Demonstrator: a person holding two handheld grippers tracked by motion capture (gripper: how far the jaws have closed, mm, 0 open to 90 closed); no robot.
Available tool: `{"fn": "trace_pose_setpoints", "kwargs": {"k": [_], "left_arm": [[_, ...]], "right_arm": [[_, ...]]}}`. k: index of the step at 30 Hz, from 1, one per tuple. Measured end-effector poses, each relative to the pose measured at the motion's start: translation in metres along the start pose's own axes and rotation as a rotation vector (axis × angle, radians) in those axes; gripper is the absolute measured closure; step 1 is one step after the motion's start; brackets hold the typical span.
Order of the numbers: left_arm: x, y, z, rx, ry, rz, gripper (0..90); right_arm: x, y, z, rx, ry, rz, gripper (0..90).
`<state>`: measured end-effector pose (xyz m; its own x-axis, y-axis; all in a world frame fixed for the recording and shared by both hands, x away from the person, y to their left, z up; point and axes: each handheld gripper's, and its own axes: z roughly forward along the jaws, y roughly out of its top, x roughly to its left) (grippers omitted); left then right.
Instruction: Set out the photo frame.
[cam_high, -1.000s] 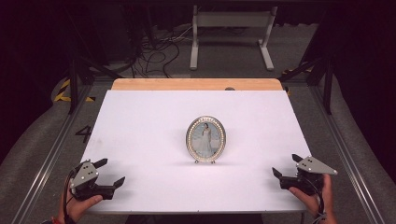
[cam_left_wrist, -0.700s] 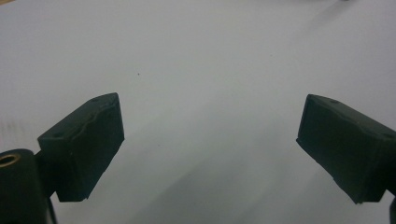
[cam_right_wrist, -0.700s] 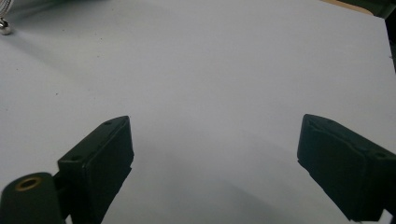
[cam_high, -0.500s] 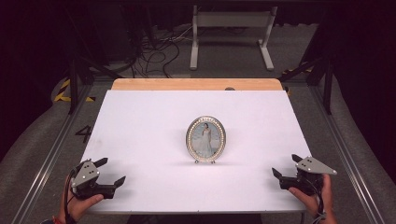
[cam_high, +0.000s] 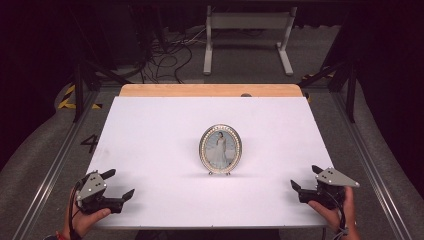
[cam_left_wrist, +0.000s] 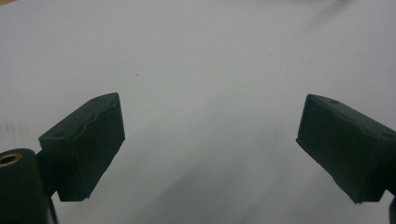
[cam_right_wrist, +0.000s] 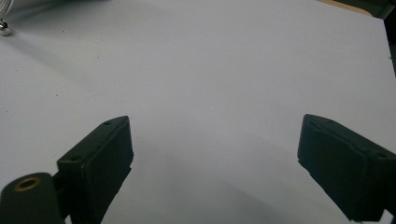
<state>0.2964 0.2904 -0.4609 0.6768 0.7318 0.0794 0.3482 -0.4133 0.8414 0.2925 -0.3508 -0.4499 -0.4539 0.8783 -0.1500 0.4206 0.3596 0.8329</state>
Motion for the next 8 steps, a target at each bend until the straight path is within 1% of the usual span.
{"fn": "trace_pose_setpoints", "kwargs": {"k": [3, 8], "left_arm": [[-0.0008, 0.0008, 0.0002, 0.002, 0.007, 0.002, 7.8], [-0.0008, 0.0020, 0.0014, 0.001, 0.006, 0.003, 7.8]], "right_arm": [[0.0007, 0.0001, 0.0000, 0.000, 0.003, -0.004, 10.7], [0.0008, 0.0002, -0.0012, -0.007, 0.005, -0.005, 10.7]]}}
